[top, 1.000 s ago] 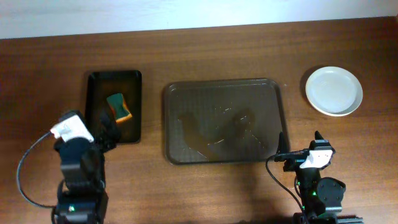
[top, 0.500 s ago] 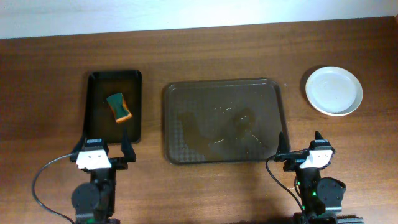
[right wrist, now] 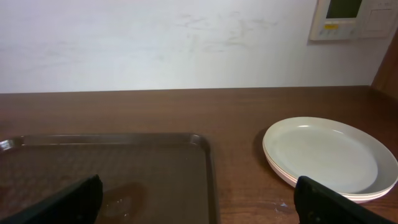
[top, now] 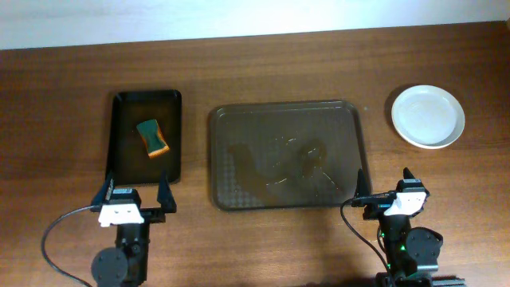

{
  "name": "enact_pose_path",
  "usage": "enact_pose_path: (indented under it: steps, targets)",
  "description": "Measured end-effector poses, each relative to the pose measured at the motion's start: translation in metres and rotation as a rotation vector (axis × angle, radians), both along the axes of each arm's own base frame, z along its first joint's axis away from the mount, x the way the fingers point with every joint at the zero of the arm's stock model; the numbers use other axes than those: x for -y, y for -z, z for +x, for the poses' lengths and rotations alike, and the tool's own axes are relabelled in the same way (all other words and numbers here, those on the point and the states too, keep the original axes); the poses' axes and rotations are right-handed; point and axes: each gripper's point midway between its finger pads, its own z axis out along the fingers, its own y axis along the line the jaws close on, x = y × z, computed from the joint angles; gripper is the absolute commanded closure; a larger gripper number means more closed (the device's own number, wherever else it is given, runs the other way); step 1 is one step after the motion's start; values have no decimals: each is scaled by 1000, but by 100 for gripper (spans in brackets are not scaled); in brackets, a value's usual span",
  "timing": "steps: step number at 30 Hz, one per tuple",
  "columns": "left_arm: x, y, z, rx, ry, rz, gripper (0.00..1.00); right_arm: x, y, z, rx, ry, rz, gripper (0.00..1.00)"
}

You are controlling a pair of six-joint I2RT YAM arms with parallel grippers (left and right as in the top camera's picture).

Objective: Clean dirty plates on tray and stack at the side

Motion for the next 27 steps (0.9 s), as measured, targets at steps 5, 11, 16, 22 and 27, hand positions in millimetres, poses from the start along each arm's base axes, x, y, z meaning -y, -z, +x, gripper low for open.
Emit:
enact_pose_path:
  steps: [5, 11, 16, 22, 27]
  targets:
    - [1, 3, -6, 22, 4, 1, 1, 0, 0, 0, 0, 0, 1, 2]
    - [1, 24, -12, 20, 8, 1, 0, 0, 0, 0, 0, 0, 0, 2]
    - [2, 64, -12, -143, 10, -1, 0, 0, 0, 0, 0, 0, 0, 2]
    - [1, 64, -12, -142, 3, 0, 0, 0, 0, 0, 0, 0, 0, 2]
    - [1, 64, -12, -142, 3, 0, 0, 0, 0, 0, 0, 0, 1, 2]
